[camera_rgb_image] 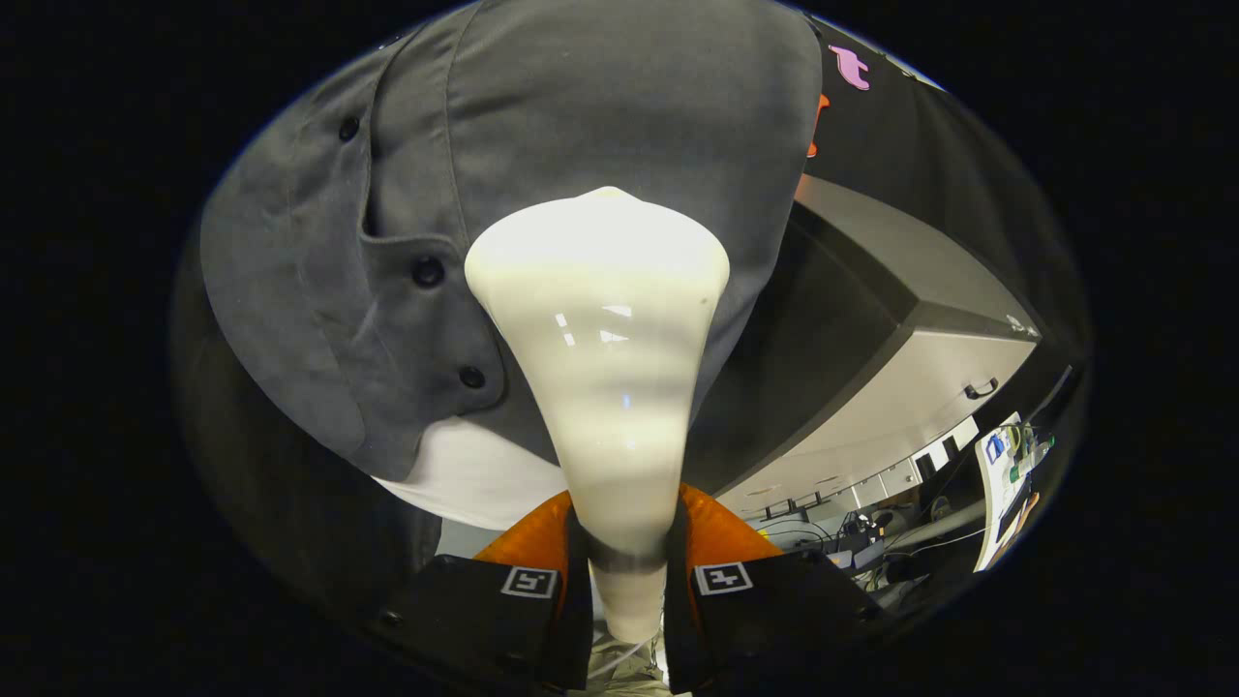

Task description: Iron the clothes twice with a garment steamer, once on the left side and once on the right side.

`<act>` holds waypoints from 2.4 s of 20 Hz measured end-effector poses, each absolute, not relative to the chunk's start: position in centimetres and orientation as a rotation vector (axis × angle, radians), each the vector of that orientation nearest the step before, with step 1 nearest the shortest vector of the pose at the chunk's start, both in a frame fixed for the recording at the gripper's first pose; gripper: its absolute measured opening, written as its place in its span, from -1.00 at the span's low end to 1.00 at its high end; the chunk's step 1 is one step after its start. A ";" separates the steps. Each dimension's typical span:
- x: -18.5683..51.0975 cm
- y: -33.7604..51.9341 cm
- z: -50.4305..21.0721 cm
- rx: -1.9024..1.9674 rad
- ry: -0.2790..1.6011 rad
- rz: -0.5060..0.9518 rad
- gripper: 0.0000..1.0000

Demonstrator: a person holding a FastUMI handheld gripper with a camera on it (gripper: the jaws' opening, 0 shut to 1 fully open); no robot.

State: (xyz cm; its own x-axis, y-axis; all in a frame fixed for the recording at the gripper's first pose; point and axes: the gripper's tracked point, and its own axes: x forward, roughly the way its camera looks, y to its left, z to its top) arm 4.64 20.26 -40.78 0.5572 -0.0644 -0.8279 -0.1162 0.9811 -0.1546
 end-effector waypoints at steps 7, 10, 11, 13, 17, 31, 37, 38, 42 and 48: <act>3.0 18.9 -45.2 -0.218 1.057 0.029 -0.25; 2.5 18.7 -46.5 -0.215 1.084 0.032 -0.25; 2.3 18.5 -46.8 -0.216 1.092 0.033 -0.25; 2.1 18.3 -47.1 -0.220 1.104 0.030 -0.25; 1.4 18.9 -46.1 -0.206 1.110 0.026 -0.25; 3.1 21.7 -31.5 -0.154 0.909 0.005 -0.25; 5.0 24.4 -23.3 -0.164 0.788 0.006 -0.25; 5.4 24.9 -21.8 -0.160 0.759 0.003 -0.25; 6.8 27.5 -17.1 -0.159 0.673 0.019 -0.25; 7.8 34.4 -12.9 -0.154 0.587 0.096 -0.25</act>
